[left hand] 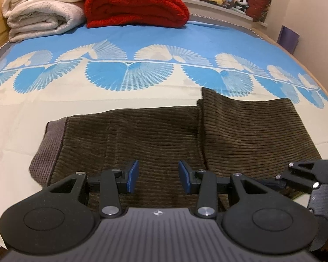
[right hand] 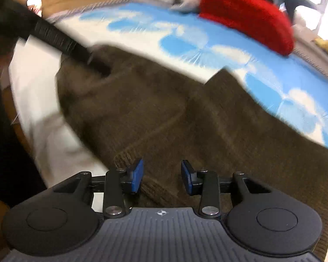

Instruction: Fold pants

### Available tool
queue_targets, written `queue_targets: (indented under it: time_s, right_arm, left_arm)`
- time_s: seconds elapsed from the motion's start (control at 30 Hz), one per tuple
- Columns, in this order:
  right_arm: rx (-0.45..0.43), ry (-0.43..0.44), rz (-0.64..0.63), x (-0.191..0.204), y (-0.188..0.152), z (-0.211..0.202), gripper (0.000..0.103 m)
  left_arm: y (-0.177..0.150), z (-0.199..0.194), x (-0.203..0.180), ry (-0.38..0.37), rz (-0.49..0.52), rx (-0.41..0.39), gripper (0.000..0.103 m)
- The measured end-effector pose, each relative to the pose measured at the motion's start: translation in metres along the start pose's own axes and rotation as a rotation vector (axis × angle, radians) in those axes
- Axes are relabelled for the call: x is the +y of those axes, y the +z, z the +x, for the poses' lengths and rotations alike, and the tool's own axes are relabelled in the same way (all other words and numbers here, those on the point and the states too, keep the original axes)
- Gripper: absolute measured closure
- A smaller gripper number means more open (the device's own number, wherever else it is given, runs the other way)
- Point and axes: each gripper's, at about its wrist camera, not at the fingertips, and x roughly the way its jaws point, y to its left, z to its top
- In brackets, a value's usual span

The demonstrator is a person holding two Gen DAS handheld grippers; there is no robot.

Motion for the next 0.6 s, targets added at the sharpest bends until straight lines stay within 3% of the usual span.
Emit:
queue_targets:
  time_s: [0.1,0.2,0.27,0.4,0.53,0.6]
  right_arm:
    - [-0.063,0.001,0.089,-0.019,0.004,-0.02,0.06]
    - [-0.144,-0.078,0.195,-0.05,0.005,-0.053,0.043]
    - [-0.153,-0.17,0.257,-0.072,0.003,-0.072,0.032]
    - [-0.125,-0.318,0.401,-0.11,-0.019,-0.085,0.03]
    - [-0.061,-0.395,0.576,-0.14,-0.056,-0.072,0.03]
    - [-0.071,-0.389,0.674,-0.15,-0.065,-0.068,0.03]
  left_arm:
    - [0.002,0.003,-0.009,-0.029,0.013,0.003,0.058]
    - [0.004,0.007,-0.022,-0.056,0.042,0.0,0.057]
    - [0.006,0.012,-0.032,-0.08,0.068,0.005,0.057]
    - [0.008,0.026,-0.055,-0.107,0.135,0.022,0.056]
    - [0.004,0.04,-0.073,-0.119,0.189,0.048,0.056]
    - [0.0,0.049,-0.081,-0.121,0.223,0.082,0.055]
